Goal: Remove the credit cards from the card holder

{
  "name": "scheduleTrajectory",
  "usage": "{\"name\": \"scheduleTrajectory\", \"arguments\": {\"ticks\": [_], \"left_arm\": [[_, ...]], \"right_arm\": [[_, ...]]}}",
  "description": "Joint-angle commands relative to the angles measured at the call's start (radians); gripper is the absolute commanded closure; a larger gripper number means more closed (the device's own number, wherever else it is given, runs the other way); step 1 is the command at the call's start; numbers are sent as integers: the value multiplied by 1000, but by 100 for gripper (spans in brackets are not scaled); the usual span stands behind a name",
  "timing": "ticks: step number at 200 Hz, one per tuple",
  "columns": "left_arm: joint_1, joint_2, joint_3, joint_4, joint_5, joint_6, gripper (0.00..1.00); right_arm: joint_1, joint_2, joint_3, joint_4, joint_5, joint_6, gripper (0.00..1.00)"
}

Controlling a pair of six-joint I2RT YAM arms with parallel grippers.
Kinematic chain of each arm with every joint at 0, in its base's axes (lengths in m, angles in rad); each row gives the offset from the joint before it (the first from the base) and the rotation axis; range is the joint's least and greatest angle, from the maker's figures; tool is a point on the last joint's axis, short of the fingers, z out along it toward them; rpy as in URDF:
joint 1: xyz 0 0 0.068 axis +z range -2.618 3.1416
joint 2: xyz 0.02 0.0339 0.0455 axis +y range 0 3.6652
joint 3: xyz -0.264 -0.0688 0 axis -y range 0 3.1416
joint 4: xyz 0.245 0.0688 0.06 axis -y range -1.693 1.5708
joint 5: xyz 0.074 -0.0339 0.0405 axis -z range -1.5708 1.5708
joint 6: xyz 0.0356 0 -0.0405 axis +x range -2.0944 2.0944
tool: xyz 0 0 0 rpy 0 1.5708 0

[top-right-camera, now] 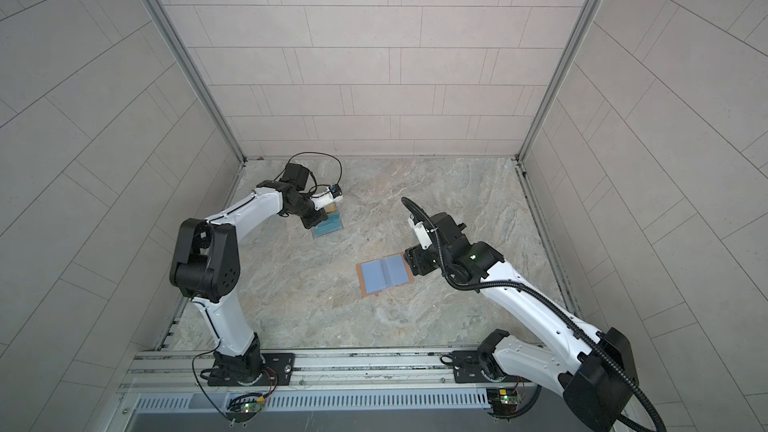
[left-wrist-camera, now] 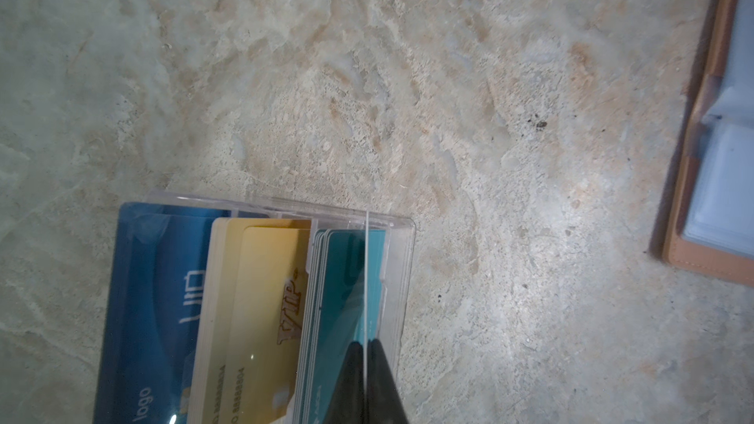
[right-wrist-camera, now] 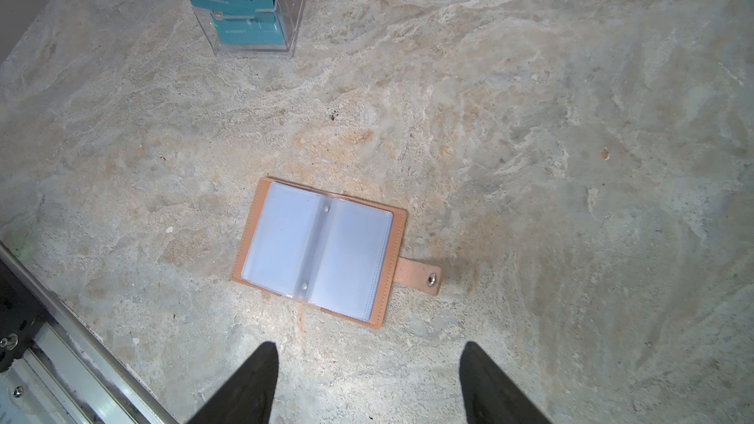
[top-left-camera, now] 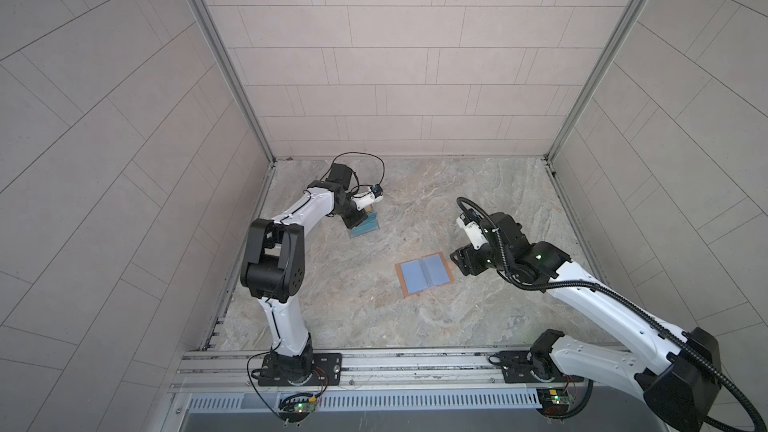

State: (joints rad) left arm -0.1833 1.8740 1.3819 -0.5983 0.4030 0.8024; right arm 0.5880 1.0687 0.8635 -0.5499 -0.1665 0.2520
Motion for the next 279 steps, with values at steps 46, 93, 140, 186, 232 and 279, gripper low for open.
{"name": "scheduleTrajectory", "arguments": {"ticks": [46,93,140,186,232,279], "left_arm": [[8,51,56,-43,-17,-53,78],[8,48,65,-23,-35,-102,68],[10,30,66,-9,-59,-115,67],[17,5,51,11,-95,-104,66],[15,-6,49,15,-100,-100,67],[17,-89,5,88,-79,-199,62]], "right_arm": [[-12,-28,-7,2,51,11,26],[-22,-44,-11,3,82,15,26],[-28,-52,-15,7,83,18,26],[-30,-53,-16,7,79,17,26],[-32,-53,-14,7,79,16,26],[-43,-75,-8,9,121,15,25]]}}
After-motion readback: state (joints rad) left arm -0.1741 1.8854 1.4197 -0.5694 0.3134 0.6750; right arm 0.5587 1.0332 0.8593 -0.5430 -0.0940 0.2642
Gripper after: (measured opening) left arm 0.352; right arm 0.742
